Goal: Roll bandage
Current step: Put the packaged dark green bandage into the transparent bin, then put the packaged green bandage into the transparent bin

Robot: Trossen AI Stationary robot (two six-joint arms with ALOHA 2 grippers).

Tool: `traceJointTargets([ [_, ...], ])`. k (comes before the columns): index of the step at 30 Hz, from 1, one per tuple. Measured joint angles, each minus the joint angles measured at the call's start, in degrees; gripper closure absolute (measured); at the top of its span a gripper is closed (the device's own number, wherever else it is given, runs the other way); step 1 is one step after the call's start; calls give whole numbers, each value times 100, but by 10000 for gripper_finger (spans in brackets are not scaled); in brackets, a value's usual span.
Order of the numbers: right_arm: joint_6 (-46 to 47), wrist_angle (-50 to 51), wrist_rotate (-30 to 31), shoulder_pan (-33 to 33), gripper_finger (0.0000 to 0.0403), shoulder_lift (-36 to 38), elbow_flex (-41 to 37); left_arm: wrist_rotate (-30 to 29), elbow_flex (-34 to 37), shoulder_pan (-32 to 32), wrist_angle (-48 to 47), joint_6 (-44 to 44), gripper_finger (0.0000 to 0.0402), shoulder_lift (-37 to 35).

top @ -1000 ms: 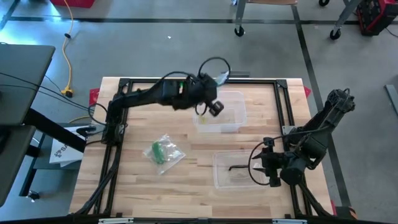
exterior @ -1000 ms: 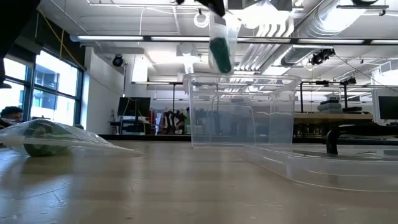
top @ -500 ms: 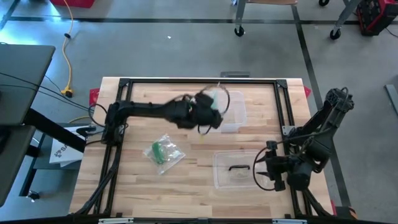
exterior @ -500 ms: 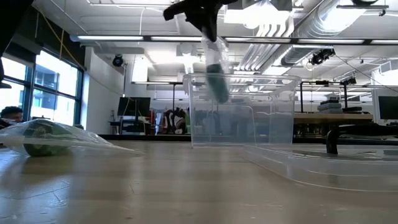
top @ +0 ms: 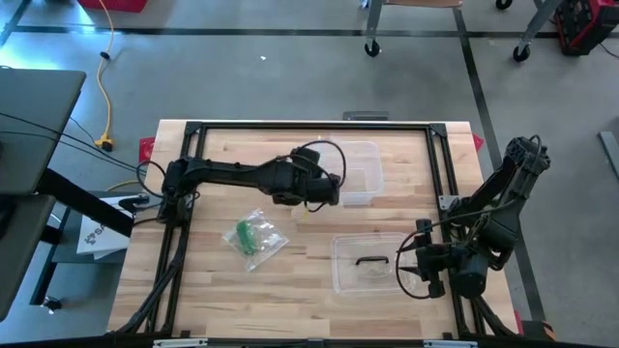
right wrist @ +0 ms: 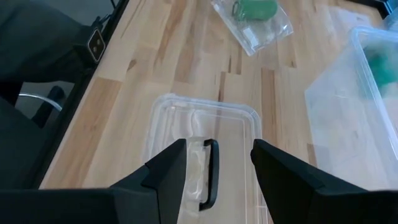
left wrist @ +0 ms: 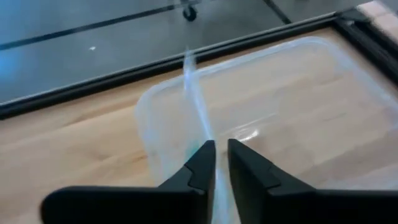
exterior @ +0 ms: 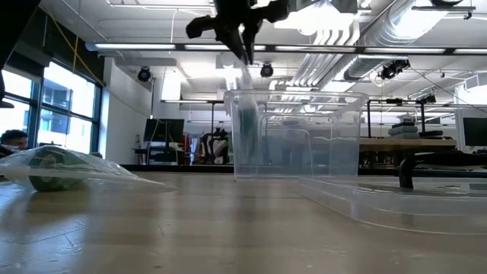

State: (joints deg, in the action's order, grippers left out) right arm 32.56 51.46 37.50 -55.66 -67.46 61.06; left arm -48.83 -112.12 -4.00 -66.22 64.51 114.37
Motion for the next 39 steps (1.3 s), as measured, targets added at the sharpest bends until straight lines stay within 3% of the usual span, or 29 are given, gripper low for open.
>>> traceJointTargets([
  [8, 53, 0, 46, 0, 226, 0, 0, 232, 0, 182, 873, -1304, 286, 7],
  [17, 109, -7, 355, 0, 226, -3, 0, 163, -9, -498, -417, -1698, 241, -629],
  [27, -204, -271, 493, 103, 226, -7, 0, 2107, 10, -2563, -2375, -606, 243, -198],
  [31, -598, -560, 456, 216, 226, -9, 0, 3022, 829, -2679, -2266, 103, 246, -193],
  [35, -935, -798, 394, 336, 226, -9, 0, 3598, 2289, -2378, -2327, 814, 272, -181],
  [39, -919, -917, 96, 444, 226, -9, 0, 4690, 3673, -1906, -653, 421, 311, -188],
])
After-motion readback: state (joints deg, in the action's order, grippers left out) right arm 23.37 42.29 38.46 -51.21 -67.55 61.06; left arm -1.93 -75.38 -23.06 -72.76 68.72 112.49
